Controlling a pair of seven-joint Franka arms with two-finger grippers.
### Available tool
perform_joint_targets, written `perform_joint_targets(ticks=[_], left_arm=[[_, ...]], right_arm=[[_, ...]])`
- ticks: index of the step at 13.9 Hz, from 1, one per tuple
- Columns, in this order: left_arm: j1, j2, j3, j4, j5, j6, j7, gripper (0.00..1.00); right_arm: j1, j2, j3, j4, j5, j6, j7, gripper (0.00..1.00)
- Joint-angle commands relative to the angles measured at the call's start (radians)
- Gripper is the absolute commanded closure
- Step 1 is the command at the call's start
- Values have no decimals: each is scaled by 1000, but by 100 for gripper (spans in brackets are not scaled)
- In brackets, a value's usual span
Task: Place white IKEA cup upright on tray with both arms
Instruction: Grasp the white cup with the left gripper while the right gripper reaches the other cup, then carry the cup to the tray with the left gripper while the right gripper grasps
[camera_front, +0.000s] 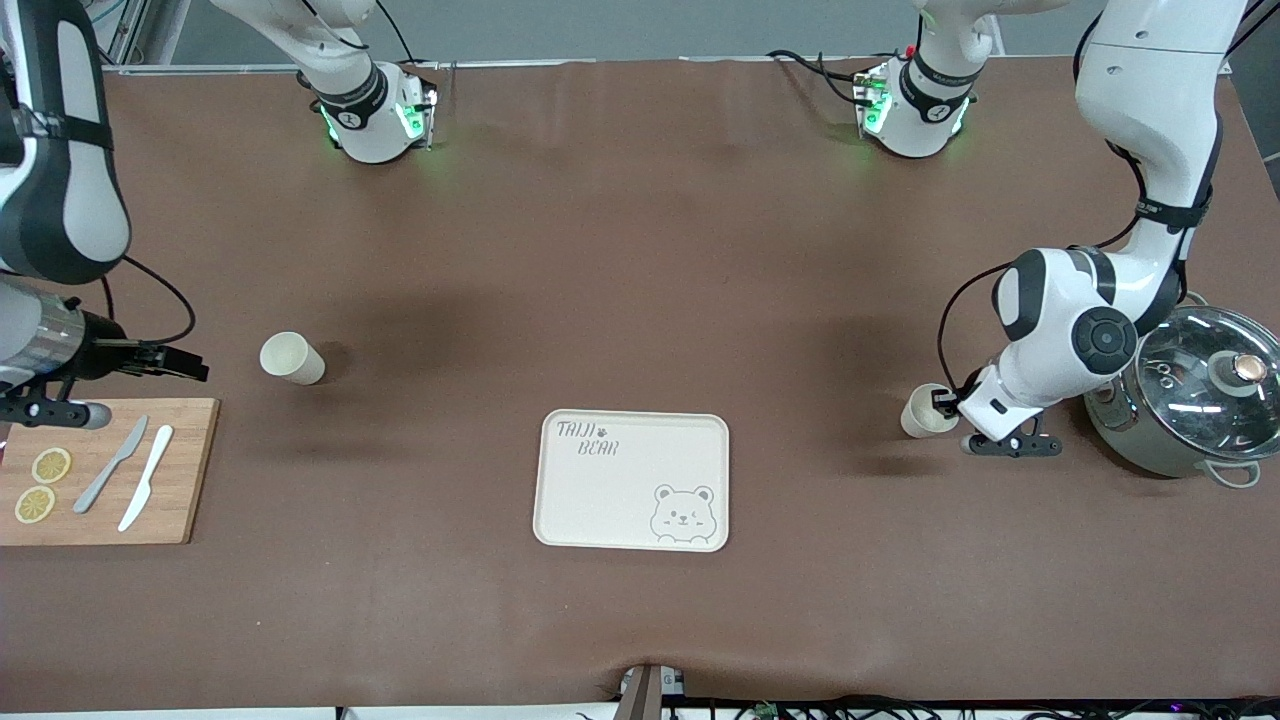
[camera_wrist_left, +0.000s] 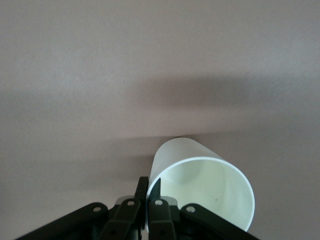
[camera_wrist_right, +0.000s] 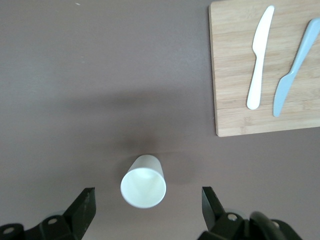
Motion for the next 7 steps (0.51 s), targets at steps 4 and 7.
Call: perform_joint_targets(ticks=[4, 7], left_arm=[[-119, 20, -2, 221, -18, -181, -109, 100], [-225, 109, -2, 370, -33, -203, -268, 100]], right_arm=[[-48, -14, 14, -172, -13, 137, -14, 7], [-62, -14, 14, -259, -13, 236, -44, 7]])
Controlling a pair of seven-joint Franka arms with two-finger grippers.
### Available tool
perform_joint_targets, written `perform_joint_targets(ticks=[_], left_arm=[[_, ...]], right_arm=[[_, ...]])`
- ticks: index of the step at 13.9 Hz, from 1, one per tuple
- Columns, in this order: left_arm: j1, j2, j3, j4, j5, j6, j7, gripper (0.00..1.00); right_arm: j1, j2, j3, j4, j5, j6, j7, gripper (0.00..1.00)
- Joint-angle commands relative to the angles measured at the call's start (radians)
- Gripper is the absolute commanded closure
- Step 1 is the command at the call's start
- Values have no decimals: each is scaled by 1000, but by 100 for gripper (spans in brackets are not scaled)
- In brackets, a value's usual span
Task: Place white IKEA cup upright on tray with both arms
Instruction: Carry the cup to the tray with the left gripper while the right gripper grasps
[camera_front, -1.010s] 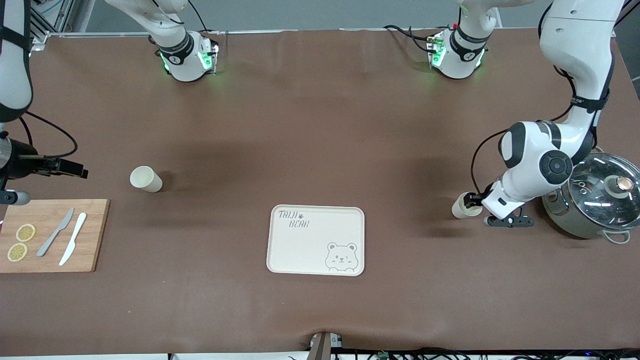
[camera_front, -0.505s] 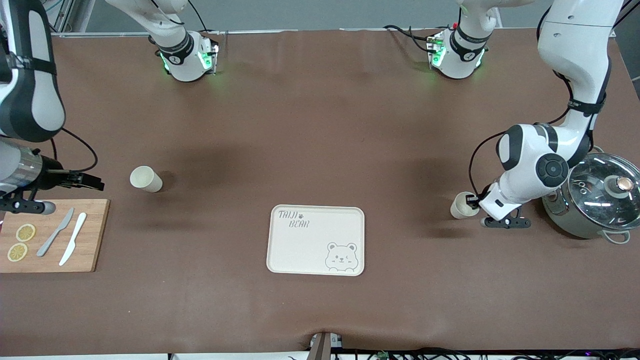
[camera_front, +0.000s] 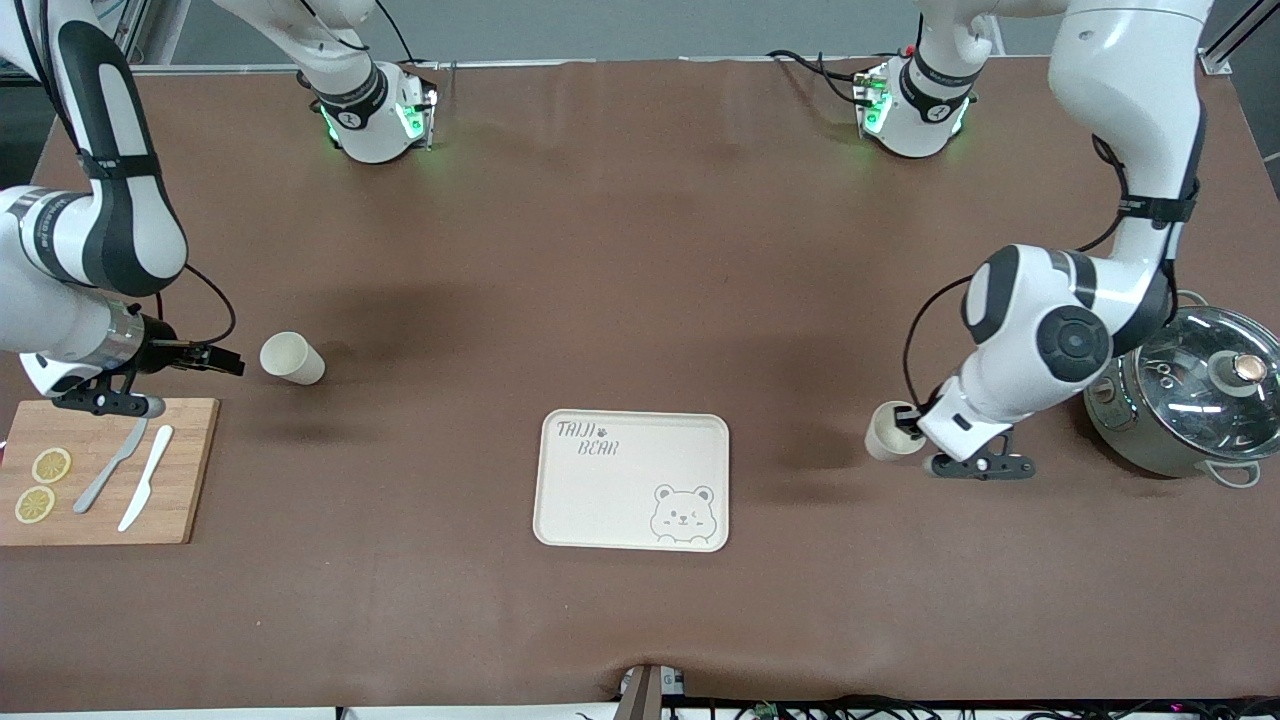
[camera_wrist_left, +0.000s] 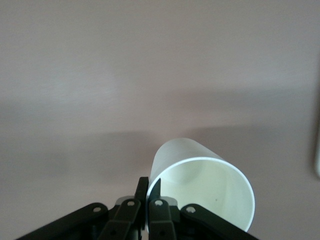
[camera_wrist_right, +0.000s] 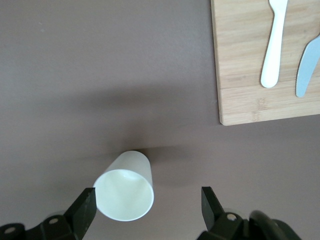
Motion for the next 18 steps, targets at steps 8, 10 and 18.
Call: perform_joint_targets(ticks=[8, 10, 18], left_arm=[[-330, 314, 12, 364, -54, 12, -372, 100], [-368, 352, 12, 373, -54, 58, -420, 100], [-367, 382, 17, 373, -51, 125, -441, 100]], right_arm=[[-31, -17, 16, -197, -9, 196, -20, 29], [-28, -17, 18, -209, -3, 199, -20, 31], [-23, -16, 19, -267, 2, 281, -18, 73]])
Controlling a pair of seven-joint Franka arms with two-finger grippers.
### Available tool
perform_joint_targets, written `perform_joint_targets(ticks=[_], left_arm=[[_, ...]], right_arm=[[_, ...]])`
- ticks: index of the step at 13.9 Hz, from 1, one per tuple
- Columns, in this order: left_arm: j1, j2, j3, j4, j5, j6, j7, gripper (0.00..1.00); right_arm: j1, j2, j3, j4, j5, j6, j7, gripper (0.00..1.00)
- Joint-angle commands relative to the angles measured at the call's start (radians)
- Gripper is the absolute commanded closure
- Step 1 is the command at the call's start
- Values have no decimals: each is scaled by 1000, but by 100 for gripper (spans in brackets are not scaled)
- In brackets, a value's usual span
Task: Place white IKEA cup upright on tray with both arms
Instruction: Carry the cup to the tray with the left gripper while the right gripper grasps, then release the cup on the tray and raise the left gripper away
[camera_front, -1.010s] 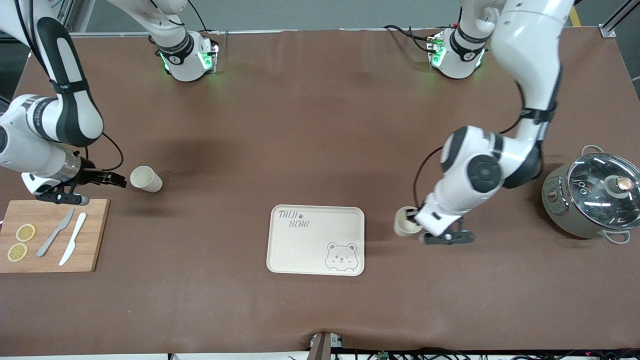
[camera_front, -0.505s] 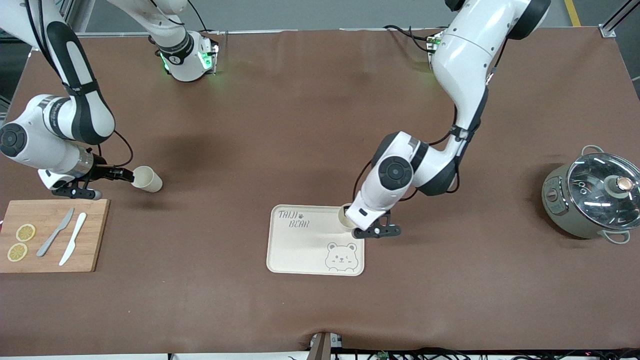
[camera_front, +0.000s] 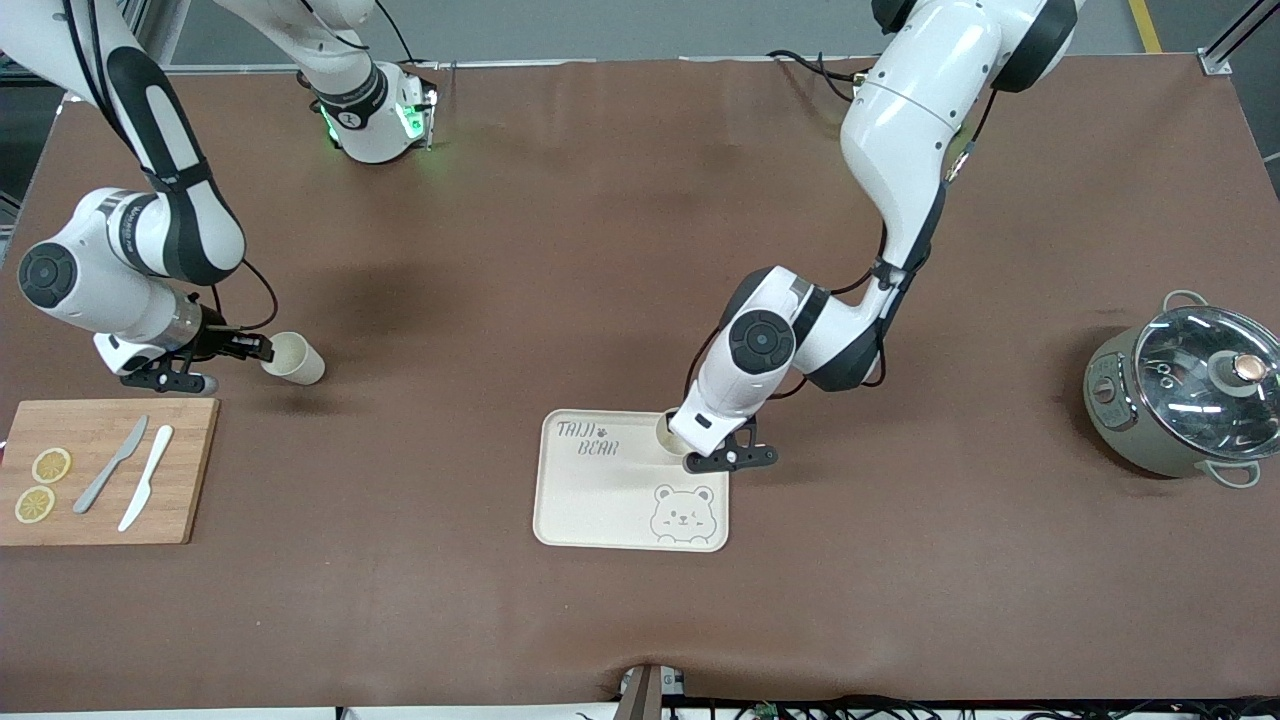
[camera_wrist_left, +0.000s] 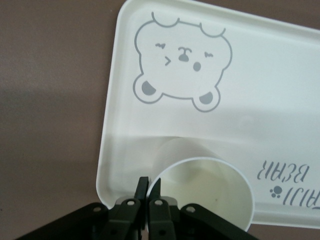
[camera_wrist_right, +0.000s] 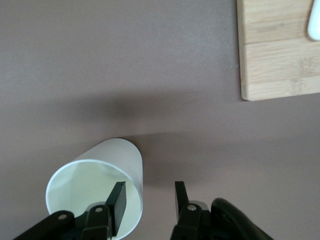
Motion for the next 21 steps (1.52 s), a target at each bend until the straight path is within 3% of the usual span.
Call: perform_joint_targets(ticks=[1, 3, 6, 7, 8, 9, 12, 15, 18, 21], left_arm=[[3, 14, 12, 26, -16, 9, 6, 100], [17, 9, 10, 26, -16, 9, 5, 100], [29, 8, 12, 25, -14, 9, 0, 97], [31, 6, 12, 25, -17, 9, -3, 77], [32, 3, 10, 25, -16, 9, -3, 32], [32, -10, 12, 25, -13, 8, 3, 0], [64, -59, 12, 22, -10, -9, 3, 0], [95, -159, 30, 20, -7, -131, 6, 0], [140, -262, 28, 9, -5, -294, 51, 0], [201, -342, 28, 5, -5, -436, 89, 0]], right_arm=[[-11, -17, 12, -28, 4, 22, -7, 83], [-9, -17, 12, -28, 4, 17, -6, 100], [1, -27, 16, -20, 4, -4, -3, 100], [11, -30, 15, -12, 4, -19, 2, 100], [12, -34, 15, 1, 4, -36, 2, 100], [9, -35, 16, 27, 5, -76, -1, 100], [31, -32, 18, 156, 7, -225, 5, 100], [83, -21, 16, 299, 13, -337, 19, 100], [136, 0, 15, 383, 89, -346, 33, 100], [185, 121, 16, 504, 99, -348, 129, 100]])
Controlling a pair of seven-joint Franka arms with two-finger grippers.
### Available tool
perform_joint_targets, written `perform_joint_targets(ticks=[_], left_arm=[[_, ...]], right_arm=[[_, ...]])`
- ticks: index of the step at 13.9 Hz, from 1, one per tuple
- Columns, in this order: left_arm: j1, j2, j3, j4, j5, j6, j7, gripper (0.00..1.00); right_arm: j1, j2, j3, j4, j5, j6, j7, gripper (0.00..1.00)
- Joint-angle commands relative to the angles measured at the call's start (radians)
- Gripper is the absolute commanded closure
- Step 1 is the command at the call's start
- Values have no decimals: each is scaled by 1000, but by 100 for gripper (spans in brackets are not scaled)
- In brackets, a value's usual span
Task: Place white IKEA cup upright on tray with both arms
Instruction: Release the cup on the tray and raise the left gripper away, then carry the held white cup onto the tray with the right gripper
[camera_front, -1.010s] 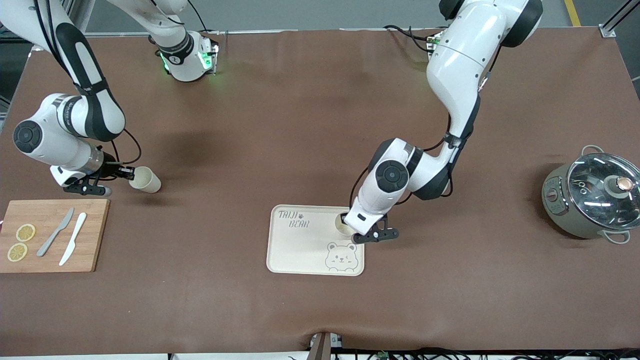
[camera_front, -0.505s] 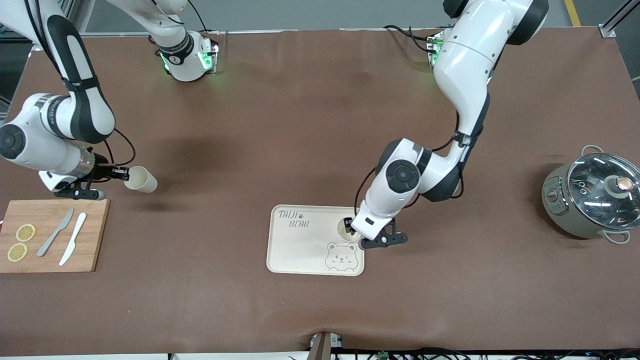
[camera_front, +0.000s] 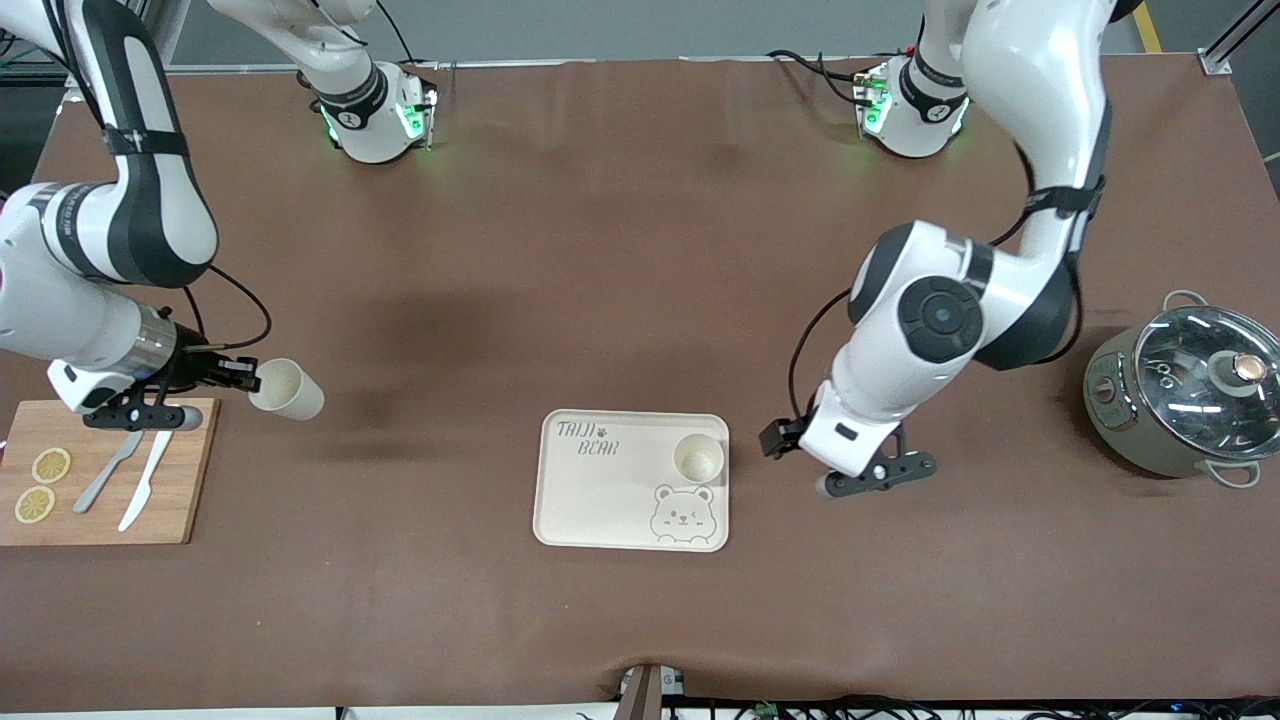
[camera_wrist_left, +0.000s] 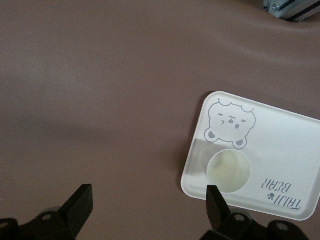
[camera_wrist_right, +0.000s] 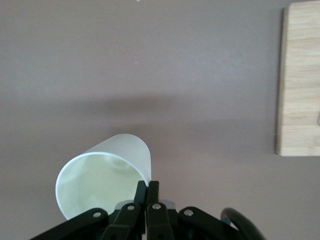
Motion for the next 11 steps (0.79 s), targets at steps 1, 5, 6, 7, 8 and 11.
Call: perform_joint_targets(ticks=[1, 5, 6, 7, 8, 11], left_arm=[[55, -85, 2, -41, -5, -121, 45, 0], [159, -208, 1, -104, -5, -189, 173, 0], [178, -226, 1, -105, -5, -210, 203, 0], [196, -240, 2, -104, -5, -230, 223, 0], [213, -251, 2, -104, -5, -242, 235, 0], [268, -266, 2, -96, -5, -262, 316, 0]], right_arm=[[68, 127, -4, 137, 21, -17, 113, 100], [188, 233, -4, 254, 23, -14, 338, 100], [214, 260, -4, 283, 24, -14, 403, 100], [248, 288, -4, 307, 35, -11, 476, 100], [284, 314, -4, 332, 52, -8, 541, 100], [387, 379, -5, 386, 109, 9, 731, 100]])
